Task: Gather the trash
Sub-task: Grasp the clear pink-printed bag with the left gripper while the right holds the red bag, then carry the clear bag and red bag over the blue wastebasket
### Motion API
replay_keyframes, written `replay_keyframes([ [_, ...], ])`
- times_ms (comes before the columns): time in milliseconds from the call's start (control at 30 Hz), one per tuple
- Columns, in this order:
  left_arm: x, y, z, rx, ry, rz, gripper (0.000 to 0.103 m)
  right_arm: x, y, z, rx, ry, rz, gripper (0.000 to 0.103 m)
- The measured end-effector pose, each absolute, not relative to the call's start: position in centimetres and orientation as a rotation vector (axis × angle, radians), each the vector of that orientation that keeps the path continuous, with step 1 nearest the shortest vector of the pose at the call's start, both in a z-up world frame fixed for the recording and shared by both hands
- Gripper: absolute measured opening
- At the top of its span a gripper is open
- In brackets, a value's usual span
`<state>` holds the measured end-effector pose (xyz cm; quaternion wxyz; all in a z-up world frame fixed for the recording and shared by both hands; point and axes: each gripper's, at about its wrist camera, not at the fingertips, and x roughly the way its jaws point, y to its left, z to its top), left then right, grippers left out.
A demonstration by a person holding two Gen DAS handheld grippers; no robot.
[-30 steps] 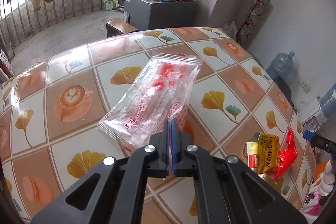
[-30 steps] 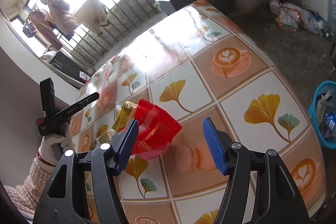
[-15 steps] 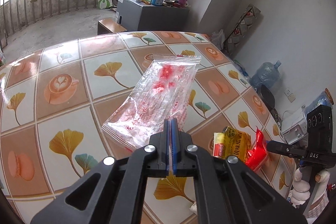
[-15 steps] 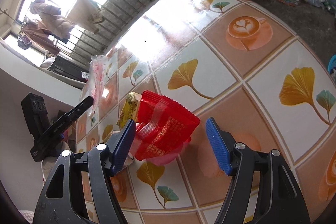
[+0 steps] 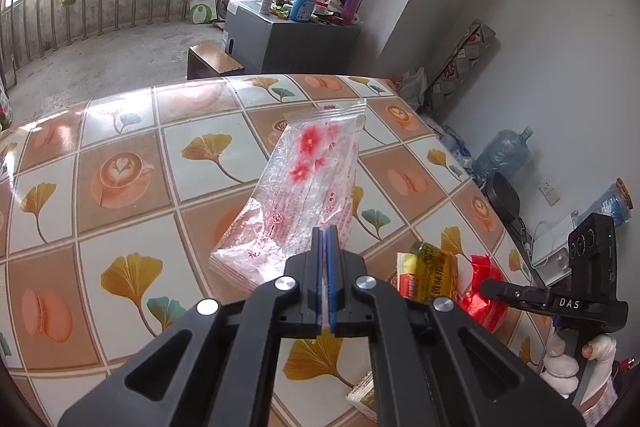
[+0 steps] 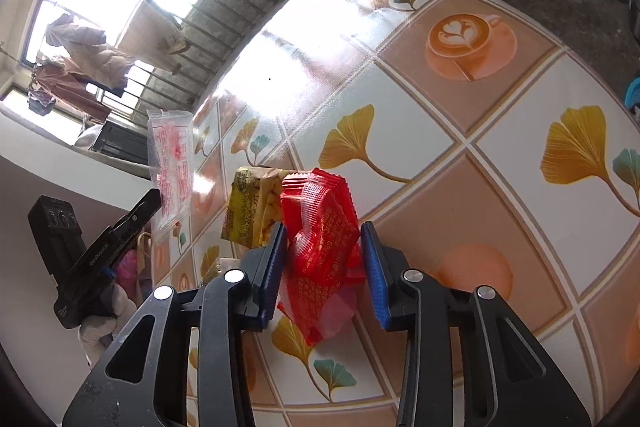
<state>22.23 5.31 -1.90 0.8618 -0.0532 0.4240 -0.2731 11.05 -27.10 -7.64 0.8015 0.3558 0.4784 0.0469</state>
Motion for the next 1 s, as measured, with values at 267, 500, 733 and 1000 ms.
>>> replay_keyframes([
  [267,21.8,5.4,0.1,-0.120,0.841,-0.573,0.001,9.8,-27.8,-6.9,0.810,0.984,0.140,0.016],
  [500,21.1,5.1,2.0,-0.113,0.799,-0.579,0.001,8.8,-28.5,-6.3,0.844,0.941,0.167,0.011],
  [733,20.5,3.9,3.8,-0.093,0.763,-0.603,0.001,7.6,-29.6,-5.1,0.885,0.870,0.193,0.008],
  [1000,19.5,1.2,5.8,-0.075,0.730,-0.659,0.001,5.4,-31.7,-4.0,0.921,0.781,0.193,0.007],
])
